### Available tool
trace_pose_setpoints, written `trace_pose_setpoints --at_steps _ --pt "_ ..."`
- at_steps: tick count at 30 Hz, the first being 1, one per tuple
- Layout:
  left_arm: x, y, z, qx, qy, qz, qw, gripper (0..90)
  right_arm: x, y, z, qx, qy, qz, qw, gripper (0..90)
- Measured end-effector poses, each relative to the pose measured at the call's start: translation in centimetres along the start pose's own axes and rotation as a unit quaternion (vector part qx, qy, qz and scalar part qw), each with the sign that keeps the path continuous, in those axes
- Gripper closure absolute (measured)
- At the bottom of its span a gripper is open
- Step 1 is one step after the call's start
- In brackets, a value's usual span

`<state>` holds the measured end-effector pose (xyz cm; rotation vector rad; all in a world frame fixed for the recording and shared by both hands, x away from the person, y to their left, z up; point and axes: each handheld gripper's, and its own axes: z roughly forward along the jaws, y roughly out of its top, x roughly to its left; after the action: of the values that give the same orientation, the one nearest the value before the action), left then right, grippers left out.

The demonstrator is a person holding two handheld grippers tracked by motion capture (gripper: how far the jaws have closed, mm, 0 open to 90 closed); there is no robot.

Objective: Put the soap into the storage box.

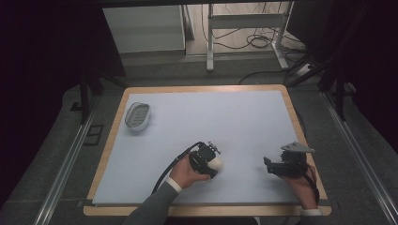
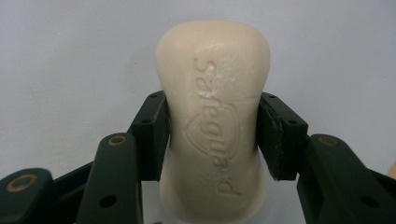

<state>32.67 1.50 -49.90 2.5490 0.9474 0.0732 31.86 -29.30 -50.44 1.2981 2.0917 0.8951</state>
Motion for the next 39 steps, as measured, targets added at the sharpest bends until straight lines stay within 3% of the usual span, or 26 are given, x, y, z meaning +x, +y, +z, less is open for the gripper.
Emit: trace_pose_setpoints --at_steps 11,13,15,23,31,39 --pt "-0.2 -0.2 0.6 0.001 0.015 0.002 0.9999 48.4 0.0 0.0 0.0 0.0 -0.002 0.0 1.0 8.0" --pt "-0.1 -0.3 0.6 0.01 0.006 0.003 0.9999 42.8 -0.1 0.0 0.0 -0.001 -0.003 0.0 1.0 8.0" --pt "-0.2 -0.4 0.6 0.012 0.012 0.005 0.9998 39.2 -0.1 0.0 -0.1 -0.001 -0.004 0.002 1.0 8.0" --pt "-0.3 -0.7 0.6 0.002 0.023 0.006 0.9997 47.5 0.0 0.0 0.0 -0.001 -0.004 0.0 1.0 8.0" --pt "0.3 -0.8 0.1 0.001 0.01 0.012 0.9999 49.4 -0.2 0.0 -0.1 -0.002 -0.005 0.004 1.0 8.0" --pt "1.3 -1.3 -1.8 -0.03 -0.007 0.001 0.9995 49.5 -0.3 0.0 -0.2 -0.003 -0.007 0.006 1.0 8.0"
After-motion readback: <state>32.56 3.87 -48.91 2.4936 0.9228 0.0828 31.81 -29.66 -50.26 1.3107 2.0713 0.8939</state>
